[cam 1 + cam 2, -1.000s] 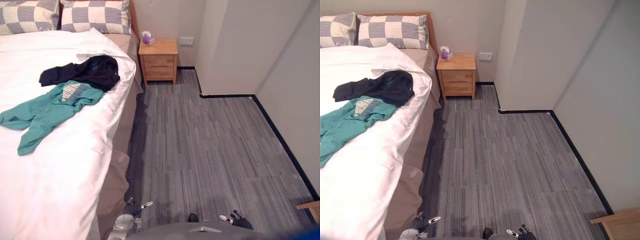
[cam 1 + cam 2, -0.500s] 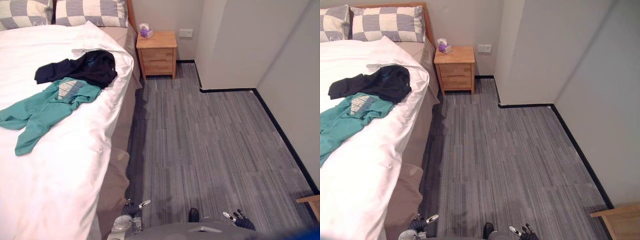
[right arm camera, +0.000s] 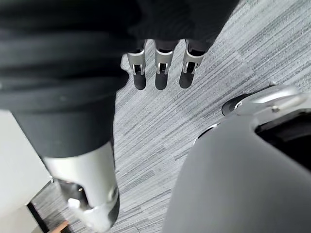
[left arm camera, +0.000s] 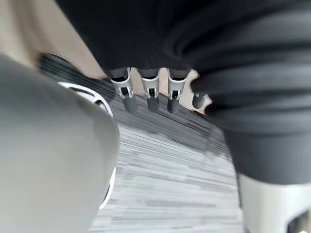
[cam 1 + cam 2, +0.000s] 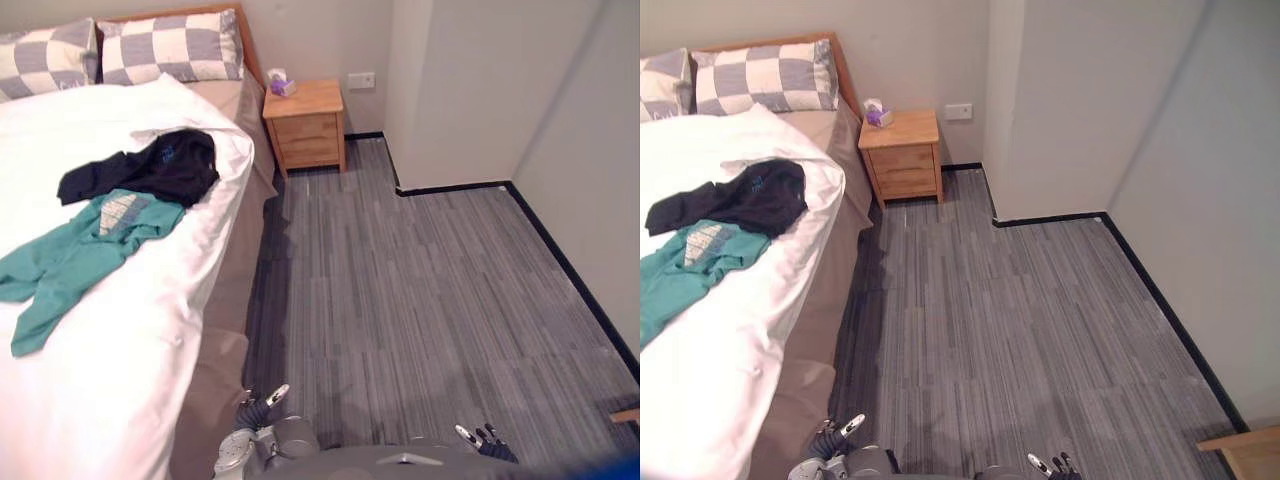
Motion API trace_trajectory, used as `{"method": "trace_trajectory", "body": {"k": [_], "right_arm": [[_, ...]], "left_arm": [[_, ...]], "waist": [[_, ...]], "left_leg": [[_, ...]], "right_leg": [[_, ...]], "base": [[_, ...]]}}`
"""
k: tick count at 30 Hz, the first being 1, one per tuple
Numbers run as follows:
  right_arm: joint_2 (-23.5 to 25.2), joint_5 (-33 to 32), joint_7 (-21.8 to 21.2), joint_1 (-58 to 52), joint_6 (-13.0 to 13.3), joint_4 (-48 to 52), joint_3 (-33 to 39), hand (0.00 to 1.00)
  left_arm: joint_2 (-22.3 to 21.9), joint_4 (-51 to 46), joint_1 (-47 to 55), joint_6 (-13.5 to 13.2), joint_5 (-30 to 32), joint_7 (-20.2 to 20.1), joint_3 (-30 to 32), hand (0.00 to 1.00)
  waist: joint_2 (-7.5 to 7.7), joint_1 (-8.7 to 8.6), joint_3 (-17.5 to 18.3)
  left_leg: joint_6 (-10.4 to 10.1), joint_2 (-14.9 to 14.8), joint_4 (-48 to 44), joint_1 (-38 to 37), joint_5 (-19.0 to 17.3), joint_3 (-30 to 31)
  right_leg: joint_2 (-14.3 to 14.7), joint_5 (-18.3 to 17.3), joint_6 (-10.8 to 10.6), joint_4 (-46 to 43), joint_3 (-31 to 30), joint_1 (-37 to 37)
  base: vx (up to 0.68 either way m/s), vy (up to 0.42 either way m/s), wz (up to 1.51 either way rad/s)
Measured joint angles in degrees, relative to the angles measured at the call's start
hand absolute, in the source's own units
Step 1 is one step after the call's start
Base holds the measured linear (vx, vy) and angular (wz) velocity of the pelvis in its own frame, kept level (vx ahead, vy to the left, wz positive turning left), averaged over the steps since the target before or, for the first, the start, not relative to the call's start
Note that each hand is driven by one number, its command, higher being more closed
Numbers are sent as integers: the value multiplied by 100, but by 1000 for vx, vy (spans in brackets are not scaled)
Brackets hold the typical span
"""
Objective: Tidy the bed and pick cloth on bed and put in laundry
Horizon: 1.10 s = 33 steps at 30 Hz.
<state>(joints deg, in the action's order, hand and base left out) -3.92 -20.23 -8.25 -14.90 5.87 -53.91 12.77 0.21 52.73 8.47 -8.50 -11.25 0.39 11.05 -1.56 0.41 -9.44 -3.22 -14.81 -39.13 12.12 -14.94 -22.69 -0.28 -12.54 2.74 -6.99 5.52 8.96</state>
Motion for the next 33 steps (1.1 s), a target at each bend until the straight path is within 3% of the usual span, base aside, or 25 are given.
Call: {"method": "trace_trajectory", "body": {"k": [3, 4, 5, 6, 9, 10, 11, 12, 13, 14, 16, 17, 20, 22, 23, 24, 25, 26, 27, 28, 29, 31, 32, 33], "right_arm": [[-2, 35, 3, -14, -2, -2, -36, 0], [-10, 38, 4, -31, -2, -7, -143, 0], [-9, 48, 1, -26, -2, -6, -225, 0], [71, 169, -22, 5, -13, -5, -316, 0], [123, 407, -33, 140, -80, 9, -320, 0], [172, 474, -39, 170, -104, -17, -205, 0], [209, 476, -68, 211, -69, -125, -5, 0], [218, 480, -62, 258, -51, -211, 59, 0], [202, 485, -44, 289, -43, -336, 94, 0], [184, 491, -25, 293, -50, -460, 124, 0], [137, 533, 3, 257, -45, -380, 101, 0], [140, 532, 4, 240, -40, -317, 103, 0], [170, 509, 28, 174, -45, -70, 119, 0], [191, 449, 115, 168, -82, 17, 100, 0], [192, 430, 126, 149, -95, -1, 85, 0], [163, 391, 146, 135, -108, -12, 2, 0], [23, 395, 172, 188, -106, -18, 1, 0], [-24, 413, 193, 213, -93, -6, -3, 0], [-69, 413, 240, 325, -70, -15, -87, 0], [-136, 414, 292, 386, -83, -21, -232, 0], [-154, 418, 315, 388, -114, 9, -237, 0], [-174, 459, 413, 393, -215, 9, -244, 0], [-207, 524, 446, 393, -218, 9, -268, 0], [-224, 616, 462, 404, -219, 5, -281, 0]], "left_arm": [[21, -33, 6, -50, -9, -3, -139, 0], [40, -43, 17, -89, -22, 4, -176, 0], [62, -49, 28, -96, -27, 5, -183, 0], [159, -49, 26, -111, -39, 14, -202, 0], [216, -30, 23, -141, -56, 102, -214, 0], [269, 1, 11, -150, -51, 142, -309, 0], [395, 103, -11, -178, -49, 148, -611, 0], [462, 176, -45, -190, -52, 142, -734, 0], [533, 275, -93, -210, -62, 146, -881, 0], [568, 395, -141, -203, -71, 157, -930, 0], [538, 489, -192, -202, -172, 217, -995, 0], [532, 490, -193, -198, -181, 219, -1020, 0], [420, 483, -298, -183, -398, 201, -1093, 0], [209, 478, -414, -186, -376, 107, -1085, 0], [176, 468, -415, -193, -364, 70, -1067, 0], [138, 469, -420, -197, -307, 15, -1040, 0], [60, 516, -425, -188, -257, -1, -1042, 0], [0, 515, -434, -197, -245, -6, -1045, 0], [-109, 481, -490, -205, -165, -2, -1044, 0], [-138, 477, -459, -195, -153, 4, -1049, 0], [-152, 474, -408, -178, -158, 13, -1044, 0], [-140, 395, -405, -181, -162, 23, -914, 0], [-192, 293, -372, -212, -156, 2, -764, 0], [-203, 203, -323, -252, -152, -17, -667, 0]], "waist": [[16, 34, -3], [77, 75, 24], [129, 79, 57], [235, 69, 151], [335, 97, 228], [388, 100, 259], [414, 33, 272], [460, 2, 251], [453, -56, 209], [492, -113, 190], [436, -137, 161], [421, -174, 154], [330, -371, 73], [247, -412, 45], [253, -407, 39], [255, -418, 8], [89, -444, -78], [-13, -392, -86], [0, -381, -100], [-35, -429, -97], [-71, -427, -85], [-117, -415, -59], [-137, -378, -101], [-175, -336, -154]], "left_leg": [[70, 281, 1725, 93, 584, -465], [294, 349, 1869, 9, 1094, -519], [483, 420, 1883, -35, 1215, -563], [661, 484, 1728, -84, 927, -767], [760, 454, 1423, -181, 489, -977], [761, 560, 1528, -340, 402, -980], [706, 758, 1834, -641, 274, -862], [712, 874, 1953, -784, 235, -790], [721, 1013, 2130, -1030, 158, -687], [700, 1129, 2287, -1393, 67, -599], [601, 1168, 2521, -1974, -55, -563], [565, 1168, 2585, -2121, -95, -515], [474, 1042, 2950, -2718, -155, -81], [199, 821, 3013, -2911, -322, 405], [103, 785, 3009, -2949, -385, 520], [-74, 721, 3001, -3121, -541, 760], [-122, 530, 3013, -3366, -601, 922], [-55, 470, 2992, -3420, -504, 921], [-18, 449, 2856, -3420, -272, 965], [-18, 353, 2567, -3369, -75, 1101], [-22, 268, 2321, -3305, 32, 1153], [-120, -36, 773, -2653, 653, 1562], [-252, -286, -531, -2054, 984, 1771], [-253, -459, -1400, -1649, 821, 1762]], "right_leg": [[-132, -222, -248, 95, -226, 264], [-228, -353, -358, 97, -366, 385], [-302, -410, -409, 109, -425, 426], [-473, -393, -486, 122, -507, 462], [-592, -64, -498, -52, -589, 441], [-619, -40, -521, -659, -580, 238], [-696, 46, -681, -1947, -491, -235], [-774, 216, -949, -2660, -477, -522], [-883, 601, -1283, -3615, -492, -901], [-996, 527, -1228, -4668, -487, -1312], [-1007, 241, -985, -5304, -369, -1894], [-1013, 169, -980, -5302, -266, -2095], [-965, -61, -741, -4053, 359, -2748], [-756, 480, -579, -1829, 343, -2836], [-721, 649, -580, -1363, 209, -2835], [-656, 1148, -652, -1001, -57, -2776], [-508, 1217, -555, -1417, -45, -2695], [-479, 969, -486, -1702, -21, -2760], [-531, 505, -454, -2291, 24, -2917], [-537, 122, -377, -2633, 118, -2908], [-498, -29, -351, -2707, 167, -2853], [-287, -341, -248, -2632, 225, -2508], [-83, -406, -157, -2315, 267, -2092], [66, -430, -81, -2022, 268, -1693]], "base": [[382, 179, -47], [444, 249, -54], [494, 294, -54], [539, 286, -42], [526, 290, -38], [473, 309, 7], [456, 297, 25], [446, 258, 50], [407, 148, 55], [335, 105, 49], [362, 72, 25], [467, 65, 39], [423, -58, 89], [484, -221, 114], [690, -366, 105], [620, -310, 94], [612, -292, 73], [555, -289, 36], [531, -315, 15], [623, -408, 19], [522, -354, 17], [513, -329, 5], [399, -218, -3], [588, -252, -17]]}}
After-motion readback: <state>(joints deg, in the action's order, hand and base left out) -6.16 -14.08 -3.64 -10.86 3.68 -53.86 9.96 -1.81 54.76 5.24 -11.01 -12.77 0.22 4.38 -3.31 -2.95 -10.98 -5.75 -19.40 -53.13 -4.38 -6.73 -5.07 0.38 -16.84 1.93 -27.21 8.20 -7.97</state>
